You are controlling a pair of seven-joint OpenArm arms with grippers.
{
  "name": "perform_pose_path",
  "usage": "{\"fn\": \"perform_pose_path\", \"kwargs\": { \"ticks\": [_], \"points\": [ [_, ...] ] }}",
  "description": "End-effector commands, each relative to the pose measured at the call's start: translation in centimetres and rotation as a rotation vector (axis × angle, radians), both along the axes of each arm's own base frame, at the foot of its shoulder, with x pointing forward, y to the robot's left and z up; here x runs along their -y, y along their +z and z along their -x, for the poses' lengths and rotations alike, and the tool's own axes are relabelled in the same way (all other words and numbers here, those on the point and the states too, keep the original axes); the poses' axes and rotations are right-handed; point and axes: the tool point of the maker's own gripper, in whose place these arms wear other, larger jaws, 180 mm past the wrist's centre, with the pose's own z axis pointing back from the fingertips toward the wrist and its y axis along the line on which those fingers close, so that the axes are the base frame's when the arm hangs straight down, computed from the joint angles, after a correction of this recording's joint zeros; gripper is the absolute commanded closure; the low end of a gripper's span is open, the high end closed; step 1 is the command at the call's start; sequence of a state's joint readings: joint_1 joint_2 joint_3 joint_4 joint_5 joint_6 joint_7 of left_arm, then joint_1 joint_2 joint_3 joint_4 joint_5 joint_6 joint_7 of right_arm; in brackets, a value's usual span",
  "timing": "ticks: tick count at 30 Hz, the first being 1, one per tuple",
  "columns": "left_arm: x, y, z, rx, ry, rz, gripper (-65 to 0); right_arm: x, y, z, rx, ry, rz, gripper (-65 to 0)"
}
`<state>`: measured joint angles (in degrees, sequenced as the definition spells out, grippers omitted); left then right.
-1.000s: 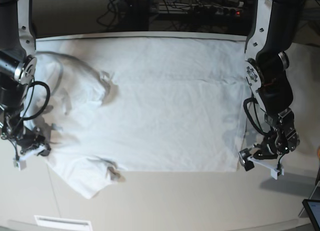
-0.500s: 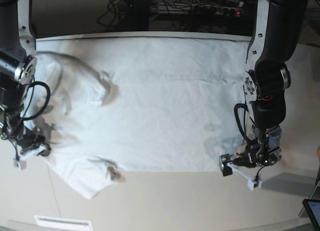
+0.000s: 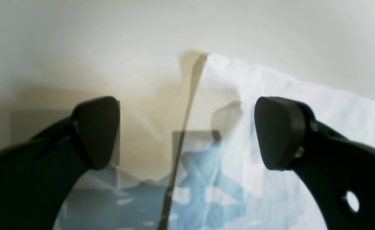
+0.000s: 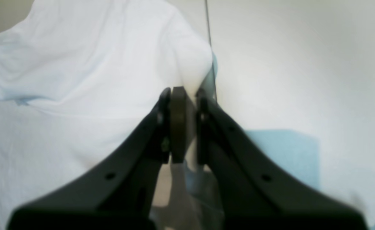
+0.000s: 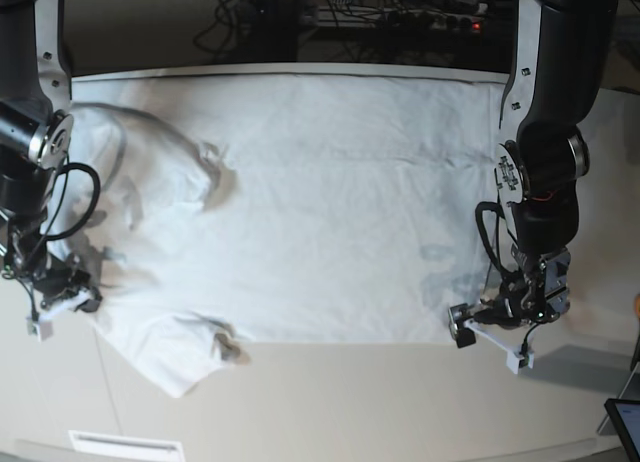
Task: Fold the T-shirt properly
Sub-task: 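Grasp the hem corners of the white shirt with both grippers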
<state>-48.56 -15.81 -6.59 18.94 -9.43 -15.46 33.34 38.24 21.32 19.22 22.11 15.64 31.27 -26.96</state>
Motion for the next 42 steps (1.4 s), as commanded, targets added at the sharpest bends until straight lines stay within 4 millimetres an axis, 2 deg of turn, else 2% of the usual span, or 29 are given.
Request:
{"fn": "perform_pose_path", "kwargs": {
  "ticks": [1,7,10,16,21,25,26,27,34,37,42],
  "points": [
    [0.5,1.5,-1.2,0.030,-0.005,0.007,-65.0,1.1,2.5,-1.7,0.065,0.000,0.031,-0.6],
    [4.3,1.0,-1.9,0.030,-0.056,0.041,-65.0,0.3,2.0,-1.5,0.039,0.059,0.075,-0.3],
    [5.3,0.9,-2.0,0.030,-0.069,0.052,-65.0,0.2,2.0,-1.5,0.038,0.060,0.076,-0.3],
    [5.5,0.9,-2.1,0.032,-0.071,0.054,-65.0,0.2,2.0,-1.5,0.039,0.059,0.076,-0.3],
    [5.5,0.8,-2.0,0.031,-0.069,0.057,-34.3,0.2,2.0,-1.6,0.041,0.060,0.075,-0.3],
    [5.1,0.4,-1.6,0.025,-0.062,0.054,-6.4,0.2,2.0,-1.6,0.041,0.060,0.075,-0.3],
    [5.0,0.3,-1.5,0.024,-0.060,0.053,-2.2,0.2,2.0,-1.6,0.041,0.060,0.075,-0.3],
    [4.9,0.3,-1.5,0.024,-0.059,0.052,0.0,0.2,2.0,-1.6,0.041,0.060,0.075,-0.3],
    [3.4,0.8,-1.5,0.030,-0.043,0.032,0.0,0.1,1.6,-1.3,0.033,0.061,0.074,-0.3],
    [3.0,1.6,-1.8,0.053,-0.053,0.002,0.0,0.0,1.6,-1.2,0.036,0.061,0.075,-0.3],
    [2.2,2.9,-1.2,0.074,-0.068,-0.054,0.0,0.3,2.8,-1.5,0.088,0.072,0.116,-0.3]
  ]
}}
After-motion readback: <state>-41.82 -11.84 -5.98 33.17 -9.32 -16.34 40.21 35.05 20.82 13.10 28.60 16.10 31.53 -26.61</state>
